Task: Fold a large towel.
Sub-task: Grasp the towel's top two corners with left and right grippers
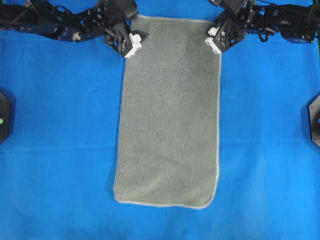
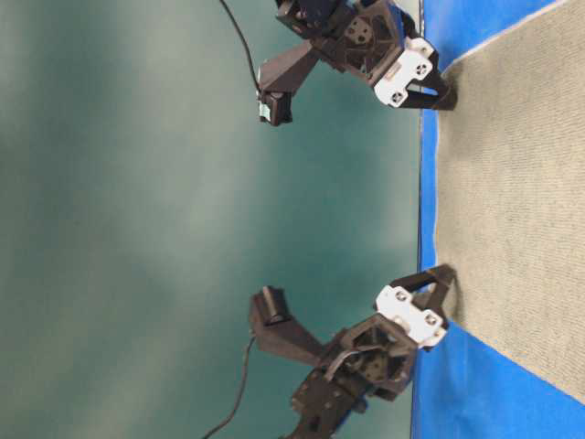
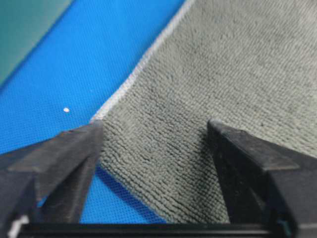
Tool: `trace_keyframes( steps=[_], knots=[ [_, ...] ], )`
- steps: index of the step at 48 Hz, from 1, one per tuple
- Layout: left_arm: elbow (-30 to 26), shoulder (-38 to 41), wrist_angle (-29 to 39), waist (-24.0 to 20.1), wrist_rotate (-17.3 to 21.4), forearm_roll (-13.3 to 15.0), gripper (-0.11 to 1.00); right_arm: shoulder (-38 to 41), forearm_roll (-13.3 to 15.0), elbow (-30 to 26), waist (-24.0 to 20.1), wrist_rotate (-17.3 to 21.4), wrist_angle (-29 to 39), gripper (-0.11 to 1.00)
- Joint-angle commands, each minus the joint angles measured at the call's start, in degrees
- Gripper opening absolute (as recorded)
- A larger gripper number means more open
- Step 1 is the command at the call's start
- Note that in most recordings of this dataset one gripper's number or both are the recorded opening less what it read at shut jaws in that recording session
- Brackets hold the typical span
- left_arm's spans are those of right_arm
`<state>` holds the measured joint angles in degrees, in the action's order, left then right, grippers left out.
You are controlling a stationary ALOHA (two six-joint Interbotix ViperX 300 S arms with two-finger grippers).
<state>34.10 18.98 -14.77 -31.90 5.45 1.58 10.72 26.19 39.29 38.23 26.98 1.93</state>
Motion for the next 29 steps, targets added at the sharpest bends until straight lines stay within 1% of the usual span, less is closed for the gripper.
trace_keyframes(
  steps=[1, 3, 5, 9, 10, 12, 13, 14, 22, 29],
  knots=[
    [-1.23, -0.53, -0.44, 0.09, 0.18, -0.09, 0.68, 0.09, -0.09, -0.7, -0.18, 0.0, -0.44, 0.6],
    [-1.23, -0.53, -0.53, 0.09, 0.7, -0.09, 0.59, 0.09, -0.09, -0.7, -0.26, -0.09, -0.35, 0.57],
    [-1.23, -0.53, -0.53, 0.09, 1.49, -0.09, 0.49, 0.09, -0.09, -0.62, -0.26, -0.09, -0.44, 0.5],
    [-1.23, -0.53, -0.35, 0.09, 2.99, -0.09, 0.26, 0.09, -0.09, -0.53, -0.26, -0.09, -0.44, 0.28],
    [-1.23, -0.53, -0.26, 0.09, 3.34, -0.09, 0.19, 0.09, -0.09, -0.62, -0.26, -0.09, -0.44, 0.22],
    [-1.23, -0.53, -0.18, 0.09, 3.78, -0.09, 0.1, 0.09, -0.09, -0.7, -0.26, -0.09, -0.44, 0.1],
    [-1.23, -0.53, -0.18, 0.09, 3.78, -0.09, 0.06, 0.09, -0.09, -0.7, -0.26, -0.09, -0.44, 0.07],
    [-1.32, -0.53, -0.18, 0.09, 3.87, -0.09, 0.03, 0.09, 0.0, -0.79, -0.26, 0.0, -0.53, 0.07],
    [-1.58, -1.23, 0.09, -0.26, 4.31, 0.0, 0.03, -0.7, -0.09, -1.14, 0.09, 0.18, -0.26, 0.07],
    [-2.11, -5.27, 1.49, -1.23, 5.54, -0.09, 0.03, -4.31, -0.09, -1.41, 1.23, 0.18, 0.09, 0.07]
  ],
)
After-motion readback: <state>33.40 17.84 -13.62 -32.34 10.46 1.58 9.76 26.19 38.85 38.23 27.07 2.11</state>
